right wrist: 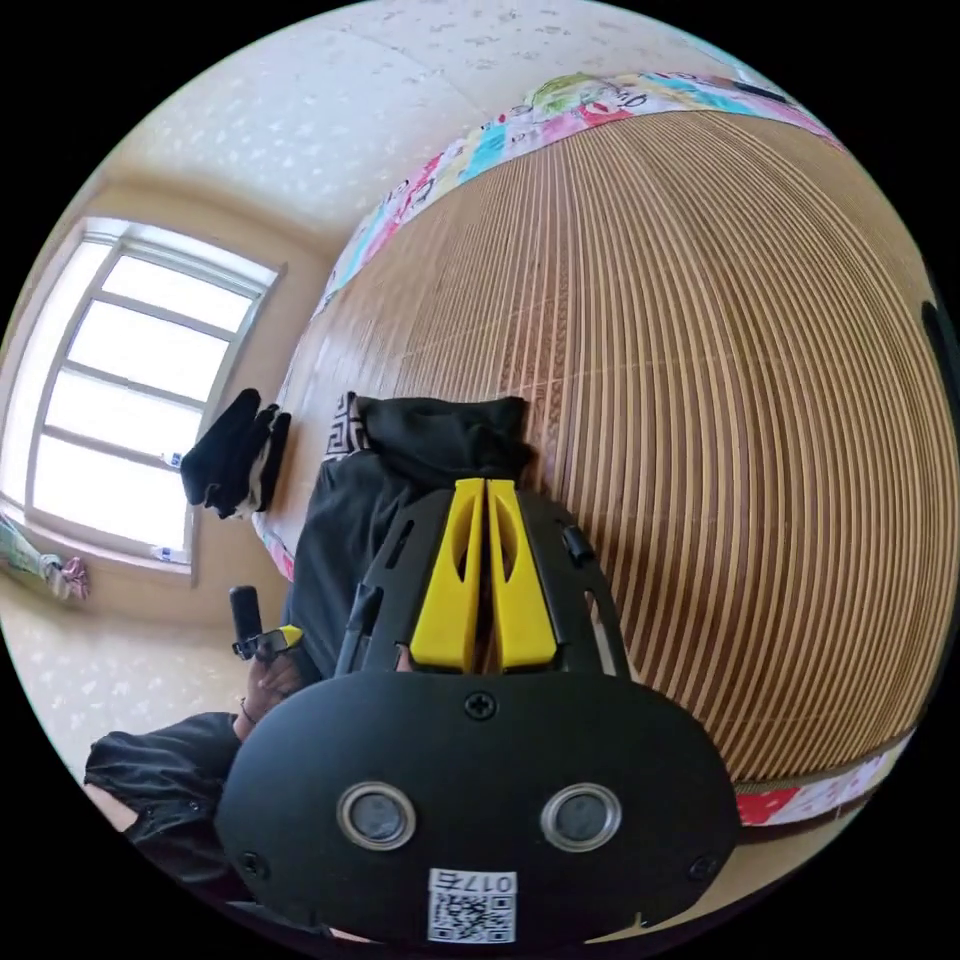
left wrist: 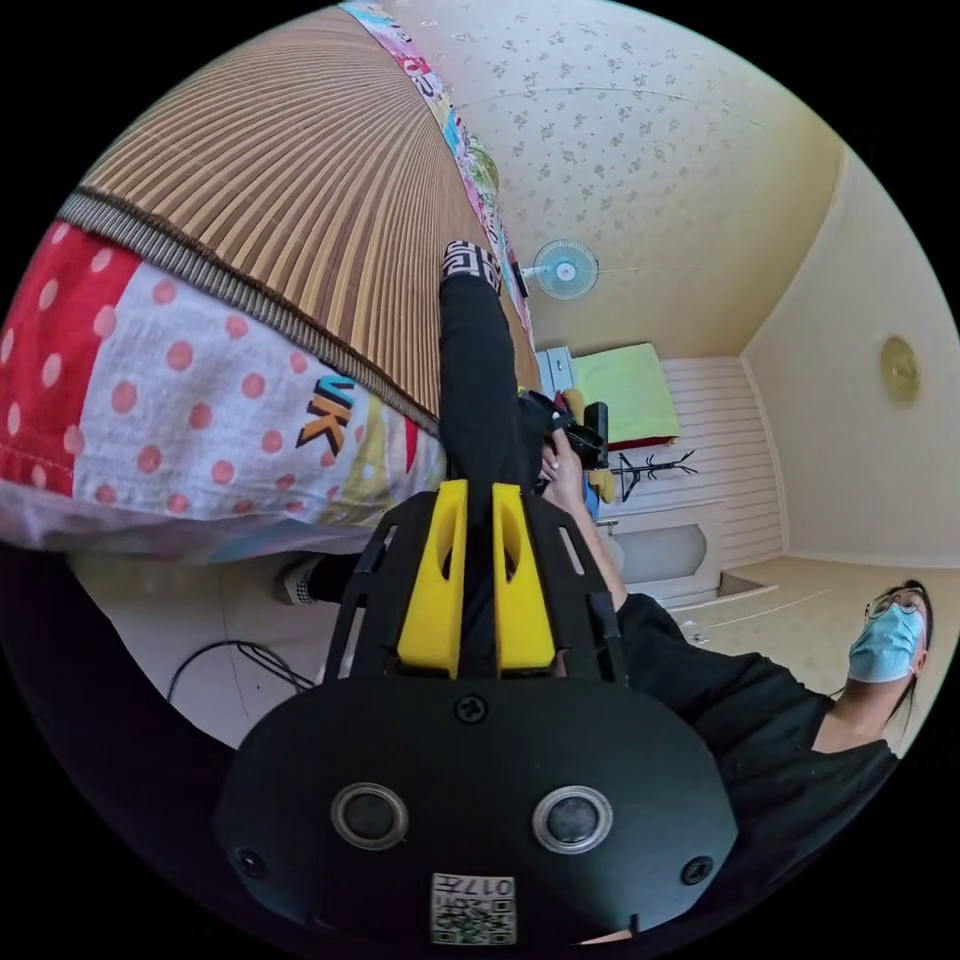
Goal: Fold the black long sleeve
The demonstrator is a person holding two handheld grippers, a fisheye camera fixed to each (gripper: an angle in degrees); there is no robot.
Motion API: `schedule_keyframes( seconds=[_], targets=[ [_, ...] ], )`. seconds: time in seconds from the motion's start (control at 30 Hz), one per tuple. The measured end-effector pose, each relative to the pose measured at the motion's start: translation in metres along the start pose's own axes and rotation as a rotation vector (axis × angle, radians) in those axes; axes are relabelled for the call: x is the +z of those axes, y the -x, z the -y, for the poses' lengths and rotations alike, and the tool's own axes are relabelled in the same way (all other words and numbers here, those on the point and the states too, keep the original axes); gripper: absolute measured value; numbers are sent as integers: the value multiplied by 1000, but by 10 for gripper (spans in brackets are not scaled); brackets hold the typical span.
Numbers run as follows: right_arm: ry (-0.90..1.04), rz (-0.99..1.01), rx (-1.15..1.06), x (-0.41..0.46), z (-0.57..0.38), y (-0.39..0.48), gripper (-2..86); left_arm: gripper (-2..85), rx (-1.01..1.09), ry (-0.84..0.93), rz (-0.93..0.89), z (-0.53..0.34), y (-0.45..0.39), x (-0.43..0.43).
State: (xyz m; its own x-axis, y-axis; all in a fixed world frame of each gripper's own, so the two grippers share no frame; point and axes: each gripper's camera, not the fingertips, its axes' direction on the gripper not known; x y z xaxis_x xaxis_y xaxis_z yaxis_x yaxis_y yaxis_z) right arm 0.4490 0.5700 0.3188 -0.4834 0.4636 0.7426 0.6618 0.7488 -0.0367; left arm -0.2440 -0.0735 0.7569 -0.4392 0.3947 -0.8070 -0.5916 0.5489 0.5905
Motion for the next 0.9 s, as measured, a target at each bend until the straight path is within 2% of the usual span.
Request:
schedule_keyframes(
  seconds=[0.07, 0.1, 0.17, 0.23, 0.3, 0.37, 0.47, 0.53, 0.63, 0.73, 0.83, 0.9],
  targets=[
    [-109, -20, -3, -18, -17, 7, 47, 60, 11, -6, 5, -3, -4, -5],
    [-194, -38, -5, -34, -32, 15, 87, 66, 14, -10, 5, -4, -5, -6],
    [-281, -21, -10, -52, -55, 28, 119, 107, 33, -44, -22, -7, -8, -16],
    [-261, 9, -54, -52, -67, 37, 121, 121, 35, -74, -24, -10, -10, -22],
    [-139, 33, -86, -32, -66, 38, 94, 121, 39, -78, 7, -10, -14, -23],
    [-67, 22, -120, -16, -62, 34, 49, 87, 52, -60, 44, -9, -22, -18],
    [-161, -145, -21, -16, -66, 14, 40, 51, 68, -90, 138, -16, -38, -18],
    [-111, -59, 4, -13, -60, -1, 43, 58, 84, -107, 160, -22, -46, -20],
    [-189, 18, 39, -37, -74, -5, 68, 122, 98, -123, 121, -26, -52, -27],
    [-232, 71, 111, -65, -100, -9, 137, 147, 60, -100, 23, -19, -44, -28],
    [-173, 288, 209, -71, -126, -34, 164, 151, 4, -27, -16, -8, -33, -16],
    [-29, 489, 300, -53, -139, -58, 163, 118, -26, 31, -23, -3, -29, -7]
  ],
)
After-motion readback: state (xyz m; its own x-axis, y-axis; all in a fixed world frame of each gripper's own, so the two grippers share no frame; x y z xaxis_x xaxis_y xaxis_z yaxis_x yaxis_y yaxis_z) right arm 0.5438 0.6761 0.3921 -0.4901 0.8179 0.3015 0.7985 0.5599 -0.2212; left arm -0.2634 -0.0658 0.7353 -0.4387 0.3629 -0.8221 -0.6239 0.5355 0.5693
